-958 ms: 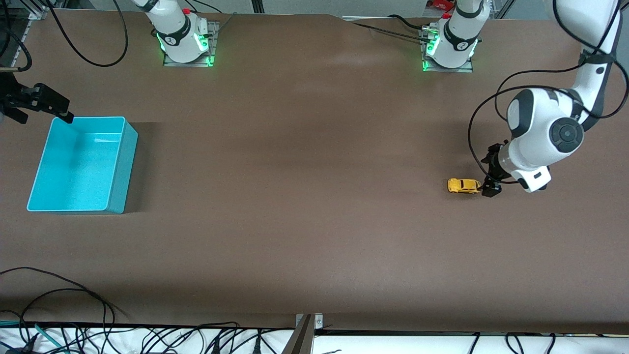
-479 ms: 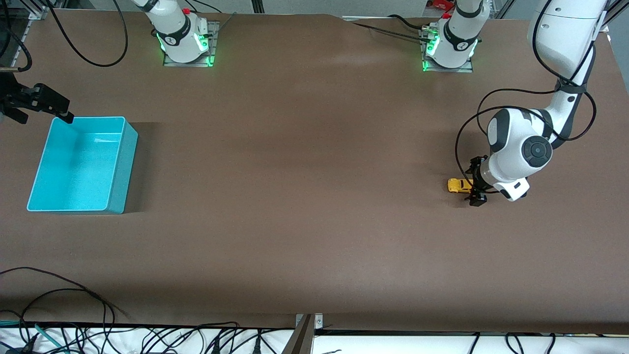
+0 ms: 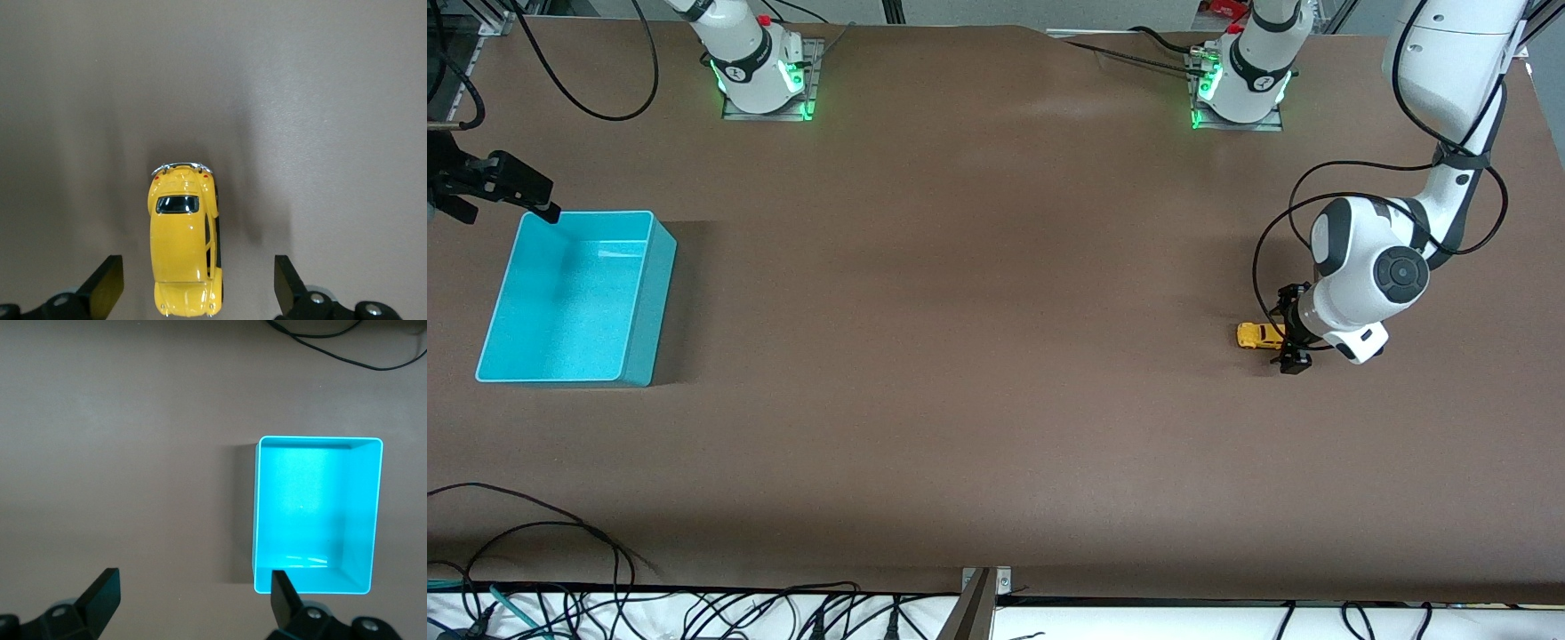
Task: Wind up and store yellow beetle car
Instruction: 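Close the left gripper on the yellow car's body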
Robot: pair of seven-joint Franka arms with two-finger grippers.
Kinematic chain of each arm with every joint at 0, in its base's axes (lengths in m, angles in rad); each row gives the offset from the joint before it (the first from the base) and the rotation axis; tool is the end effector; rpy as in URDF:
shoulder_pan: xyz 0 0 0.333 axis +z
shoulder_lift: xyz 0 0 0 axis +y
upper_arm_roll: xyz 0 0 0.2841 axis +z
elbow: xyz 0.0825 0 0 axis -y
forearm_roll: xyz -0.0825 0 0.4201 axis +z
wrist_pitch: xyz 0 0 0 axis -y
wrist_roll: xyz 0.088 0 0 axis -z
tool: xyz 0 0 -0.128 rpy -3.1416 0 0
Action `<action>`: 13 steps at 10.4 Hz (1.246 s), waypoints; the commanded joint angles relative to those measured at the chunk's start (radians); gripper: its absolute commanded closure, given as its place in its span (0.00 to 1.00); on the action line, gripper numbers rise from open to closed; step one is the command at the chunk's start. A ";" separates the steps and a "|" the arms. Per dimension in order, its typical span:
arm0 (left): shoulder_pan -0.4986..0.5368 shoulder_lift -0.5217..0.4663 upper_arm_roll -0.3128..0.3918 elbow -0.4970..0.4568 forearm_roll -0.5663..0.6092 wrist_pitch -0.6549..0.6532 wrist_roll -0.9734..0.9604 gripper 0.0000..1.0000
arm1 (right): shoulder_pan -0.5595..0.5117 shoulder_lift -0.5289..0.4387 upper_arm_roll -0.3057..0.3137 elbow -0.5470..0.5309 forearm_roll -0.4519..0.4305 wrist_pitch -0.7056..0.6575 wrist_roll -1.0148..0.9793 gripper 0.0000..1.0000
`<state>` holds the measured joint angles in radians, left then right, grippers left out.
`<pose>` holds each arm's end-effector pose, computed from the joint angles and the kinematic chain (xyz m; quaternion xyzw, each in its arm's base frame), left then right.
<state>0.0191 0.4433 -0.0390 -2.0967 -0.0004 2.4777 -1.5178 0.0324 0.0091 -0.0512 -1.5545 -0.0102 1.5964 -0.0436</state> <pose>0.5819 -0.0129 0.1216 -0.7308 -0.6818 0.0282 0.0154 0.5966 -0.0124 0.5768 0.9998 0.0124 0.0162 0.0058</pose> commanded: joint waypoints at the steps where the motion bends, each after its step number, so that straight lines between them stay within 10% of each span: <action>1: 0.002 0.009 0.004 -0.014 0.023 0.030 -0.007 0.05 | 0.000 0.005 0.004 0.017 -0.007 -0.006 0.010 0.00; 6: 0.005 0.002 0.004 -0.032 0.023 0.029 0.002 1.00 | 0.001 0.005 0.004 0.017 -0.005 -0.004 0.010 0.00; 13: -0.039 0.005 -0.088 -0.008 0.011 0.030 -0.143 1.00 | 0.000 0.005 0.004 0.017 -0.005 -0.004 0.010 0.00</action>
<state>-0.0087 0.4540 -0.1029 -2.1082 0.0011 2.5062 -1.6052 0.0324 0.0091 -0.0497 -1.5544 -0.0102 1.5971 -0.0435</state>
